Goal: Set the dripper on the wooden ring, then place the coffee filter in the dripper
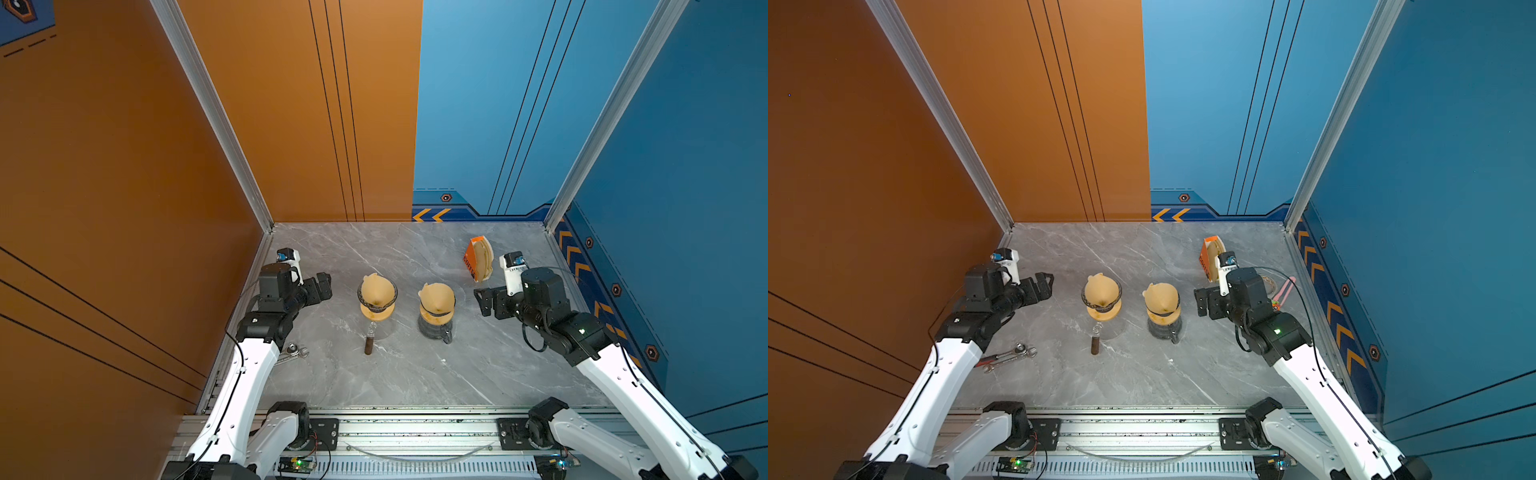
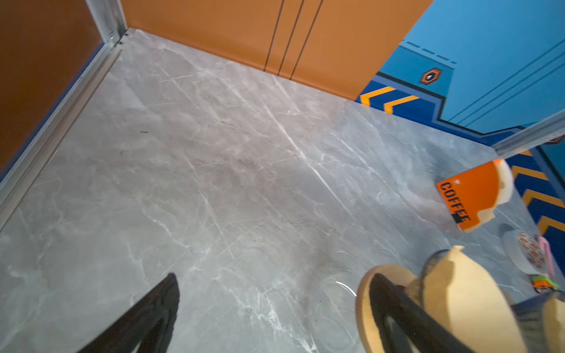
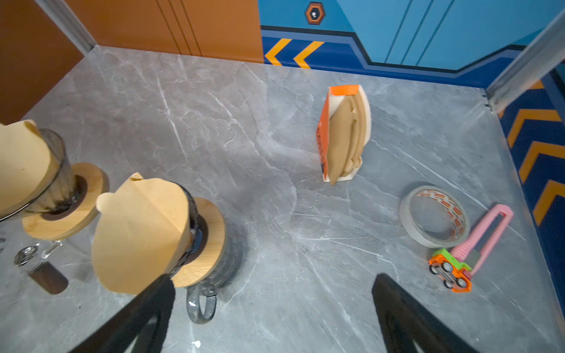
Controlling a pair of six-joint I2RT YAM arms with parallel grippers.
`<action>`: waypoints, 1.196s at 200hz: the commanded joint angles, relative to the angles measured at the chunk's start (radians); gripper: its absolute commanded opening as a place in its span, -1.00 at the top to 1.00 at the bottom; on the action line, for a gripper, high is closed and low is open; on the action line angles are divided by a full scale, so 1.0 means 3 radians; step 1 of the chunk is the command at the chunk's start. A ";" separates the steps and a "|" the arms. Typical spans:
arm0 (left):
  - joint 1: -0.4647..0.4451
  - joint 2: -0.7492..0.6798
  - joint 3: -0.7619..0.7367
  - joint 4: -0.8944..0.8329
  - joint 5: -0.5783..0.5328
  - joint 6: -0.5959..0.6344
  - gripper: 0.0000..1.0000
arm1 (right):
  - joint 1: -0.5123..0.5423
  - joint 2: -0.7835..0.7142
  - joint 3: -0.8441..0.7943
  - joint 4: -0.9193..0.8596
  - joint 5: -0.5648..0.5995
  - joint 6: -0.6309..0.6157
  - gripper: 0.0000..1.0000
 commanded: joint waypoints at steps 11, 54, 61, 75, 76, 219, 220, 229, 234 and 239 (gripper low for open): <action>0.0072 0.0046 -0.0228 0.0432 -0.0349 0.0085 -0.95 | -0.0129 -0.0101 -0.0201 0.0324 0.0193 0.0145 -0.99; 0.0076 0.0176 -0.0666 0.1284 -0.0840 0.0471 -0.95 | -0.0365 0.0021 -0.0630 0.0815 0.0408 0.0284 -0.99; 0.0092 0.0224 -0.0757 0.1471 -0.0828 0.0570 -0.95 | -0.0433 0.0038 -0.0690 0.0900 0.0397 0.0312 -0.99; 0.0088 0.0320 -0.0923 0.1835 -0.0810 0.0655 -0.95 | -0.0567 0.0080 -0.0795 0.1043 0.0384 0.0367 -0.99; 0.0086 0.0324 -0.0933 0.1860 -0.0821 0.0652 -0.95 | -0.0576 0.0085 -0.0803 0.1051 0.0385 0.0373 -0.99; -0.0316 0.1978 -0.1643 0.4499 -0.1035 0.1174 -0.95 | -0.1065 0.1155 -0.1531 0.3156 0.0867 -0.0293 -0.99; -0.0310 0.1969 -0.1631 0.4453 -0.1028 0.1165 -0.95 | -0.1064 0.1162 -0.1534 0.3176 0.0870 -0.0297 -0.99; -0.0248 0.1970 -0.1535 0.4284 -0.0920 0.1108 -0.95 | -0.1070 0.1216 -0.1586 0.3350 0.0863 -0.0325 -0.99; -0.0203 0.2008 -0.1515 0.4302 -0.0852 0.1081 -0.95 | -0.1073 0.1245 -0.1627 0.3452 0.0853 -0.0347 -0.99; -0.0159 0.2020 -0.1499 0.4291 -0.0794 0.1055 -0.95 | -0.1072 0.1274 -0.1662 0.3556 0.0847 -0.0365 -0.99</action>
